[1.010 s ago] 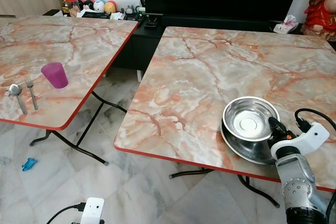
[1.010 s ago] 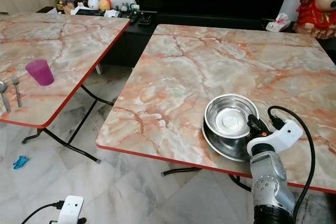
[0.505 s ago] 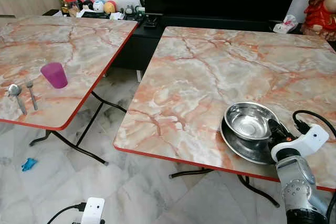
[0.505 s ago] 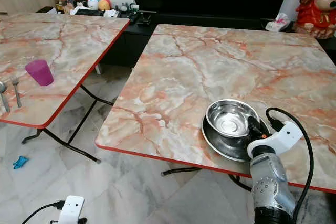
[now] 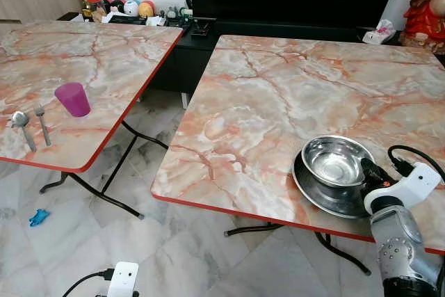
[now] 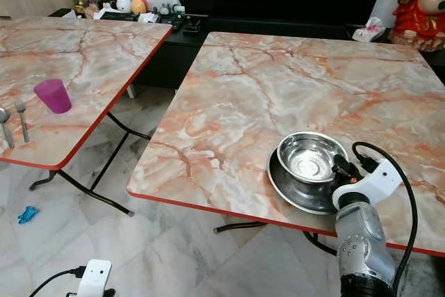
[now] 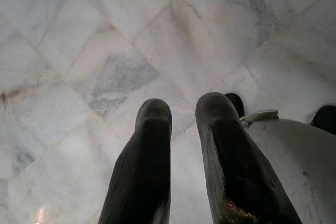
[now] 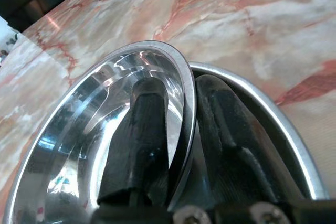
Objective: Setting the table
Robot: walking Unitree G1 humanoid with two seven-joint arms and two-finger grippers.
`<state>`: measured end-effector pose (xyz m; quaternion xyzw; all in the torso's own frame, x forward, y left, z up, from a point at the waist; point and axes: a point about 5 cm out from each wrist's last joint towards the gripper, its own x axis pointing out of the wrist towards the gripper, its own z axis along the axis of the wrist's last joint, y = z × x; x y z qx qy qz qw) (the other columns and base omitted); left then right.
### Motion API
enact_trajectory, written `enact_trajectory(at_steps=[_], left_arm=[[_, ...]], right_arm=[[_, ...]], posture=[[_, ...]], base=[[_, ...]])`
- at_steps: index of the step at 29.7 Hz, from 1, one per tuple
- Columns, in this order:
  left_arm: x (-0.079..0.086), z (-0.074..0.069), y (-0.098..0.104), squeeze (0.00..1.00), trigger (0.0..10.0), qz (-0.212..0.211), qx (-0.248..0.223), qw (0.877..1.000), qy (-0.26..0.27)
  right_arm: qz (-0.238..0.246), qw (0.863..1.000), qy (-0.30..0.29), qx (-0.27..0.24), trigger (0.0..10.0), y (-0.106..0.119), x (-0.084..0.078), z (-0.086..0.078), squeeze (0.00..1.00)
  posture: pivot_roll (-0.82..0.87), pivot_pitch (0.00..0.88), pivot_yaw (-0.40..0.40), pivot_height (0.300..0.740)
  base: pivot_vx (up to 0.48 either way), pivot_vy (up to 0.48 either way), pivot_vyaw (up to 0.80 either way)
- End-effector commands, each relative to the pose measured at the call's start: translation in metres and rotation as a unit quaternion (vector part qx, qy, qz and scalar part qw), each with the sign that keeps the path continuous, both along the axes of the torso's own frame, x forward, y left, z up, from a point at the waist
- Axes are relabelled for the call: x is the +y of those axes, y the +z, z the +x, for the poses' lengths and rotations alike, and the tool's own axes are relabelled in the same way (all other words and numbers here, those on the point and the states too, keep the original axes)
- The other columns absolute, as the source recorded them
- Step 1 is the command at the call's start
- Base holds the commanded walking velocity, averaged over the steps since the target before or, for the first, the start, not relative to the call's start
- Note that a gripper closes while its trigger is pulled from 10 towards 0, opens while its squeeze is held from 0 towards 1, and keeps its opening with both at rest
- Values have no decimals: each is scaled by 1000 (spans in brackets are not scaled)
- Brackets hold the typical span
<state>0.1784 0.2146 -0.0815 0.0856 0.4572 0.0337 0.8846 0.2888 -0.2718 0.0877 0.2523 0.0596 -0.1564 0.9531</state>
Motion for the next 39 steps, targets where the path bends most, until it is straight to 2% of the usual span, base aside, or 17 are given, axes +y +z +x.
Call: enact_trajectory(at_steps=[1,11,12,13,14,18,19,20,21,24,25,30,31,34,36,39], left_arm=[[0,-5,-3,0,10000,-1,13,1000,5],[0,-5,-3,0,10000,0,14,1000,4],[0,-5,-3,0,10000,-1,14,1000,5],[0,-5,-3,0,10000,-1,14,1000,5],[0,-5,-3,0,10000,-1,14,1000,5],[0,-6,-3,0,10000,-1,14,1000,6],[0,-6,-3,0,10000,-1,14,1000,6],[0,-6,-3,0,10000,-1,14,1000,6],[0,-6,-3,0,10000,-1,13,1000,6],[-1,-6,-3,0,10000,-1,13,1000,6],[-1,-6,-3,0,10000,-1,13,1000,7],[0,-5,-3,0,10000,-2,7,1000,11],[0,-5,-2,0,10000,-2,5,1000,12],[0,-5,-2,0,10000,-3,4,1000,13],[0,-4,-2,0,10000,-3,-1,1000,17],[0,-4,-2,0,10000,-2,-5,1000,18]], right_arm=[[-9,1000,-4,2,10000,1,-2,-1,0],[-15,999,38,26,10000,-9,15,2,0],[-14,999,47,23,10000,-9,17,1,102],[-14,998,48,23,10000,-9,17,1,102],[-14,999,47,24,10000,-9,17,1,1000],[-24,999,39,26,10000,-8,14,1,1000],[-25,999,35,26,10000,-8,13,1,973],[-29,999,31,28,10000,-7,11,1,643],[-33,999,25,28,10000,-6,9,1,200],[-38,999,14,24,10000,-4,4,1,204],[-45,999,8,23,10000,-2,2,1,0],[-115,992,-47,-7,10000,16,-11,-1,0],[-144,988,-57,-11,10000,20,-13,-2,0],[-170,983,-63,-15,10000,23,-15,-4,0],[-226,968,-109,-23,10000,32,-24,-11,0],[-250,957,-141,-34,10000,36,-33,-17,0]], posture=[[40,7,14,740],[41,6,12,740],[42,6,11,740],[42,6,11,740],[42,7,11,740],[41,6,11,740],[40,5,11,740],[40,5,11,740],[39,5,10,740],[40,6,10,740],[39,5,10,740],[39,3,12,740],[38,5,13,740],[37,4,13,740],[37,3,13,740],[37,3,14,740]], base=[[0,0,0],[0,0,0],[0,0,0],[0,0,0],[0,0,0],[0,0,0],[0,0,0],[0,0,0],[0,0,0],[0,0,0],[0,0,0],[0,0,0],[0,0,0],[0,0,0],[0,0,0],[0,0,0]])
